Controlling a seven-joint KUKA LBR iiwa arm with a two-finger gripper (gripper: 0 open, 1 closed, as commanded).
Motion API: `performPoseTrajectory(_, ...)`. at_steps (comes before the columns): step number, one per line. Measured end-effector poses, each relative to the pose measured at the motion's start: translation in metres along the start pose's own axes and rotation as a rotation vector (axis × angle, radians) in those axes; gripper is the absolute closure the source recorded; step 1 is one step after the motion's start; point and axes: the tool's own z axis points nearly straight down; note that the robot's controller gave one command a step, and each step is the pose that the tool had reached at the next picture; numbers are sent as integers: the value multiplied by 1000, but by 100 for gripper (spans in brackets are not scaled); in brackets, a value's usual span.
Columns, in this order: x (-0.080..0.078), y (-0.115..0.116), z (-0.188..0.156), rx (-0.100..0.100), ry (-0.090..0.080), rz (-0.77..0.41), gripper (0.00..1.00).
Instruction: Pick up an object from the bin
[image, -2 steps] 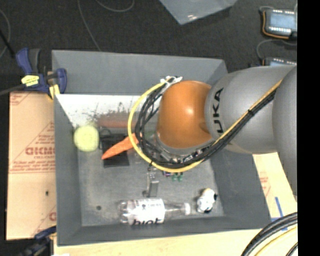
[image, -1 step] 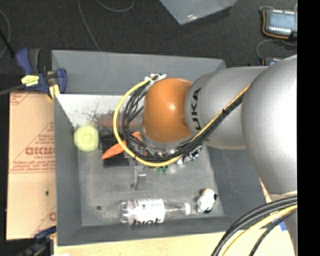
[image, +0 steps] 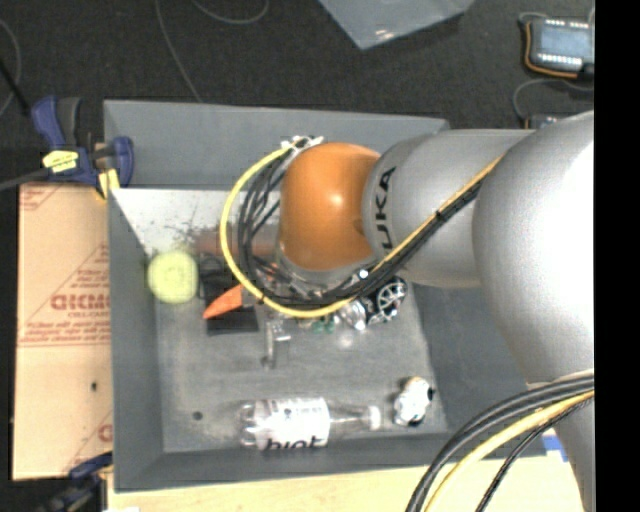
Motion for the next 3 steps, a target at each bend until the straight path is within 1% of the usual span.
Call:
performPoseTrajectory(1,-28,17,25,-2,-16,64,0)
performPoseTrajectory(2,-59,43,52,0,-7,-63,100)
performPoseTrajectory(3,-59,43,52,-1,-7,-62,100)
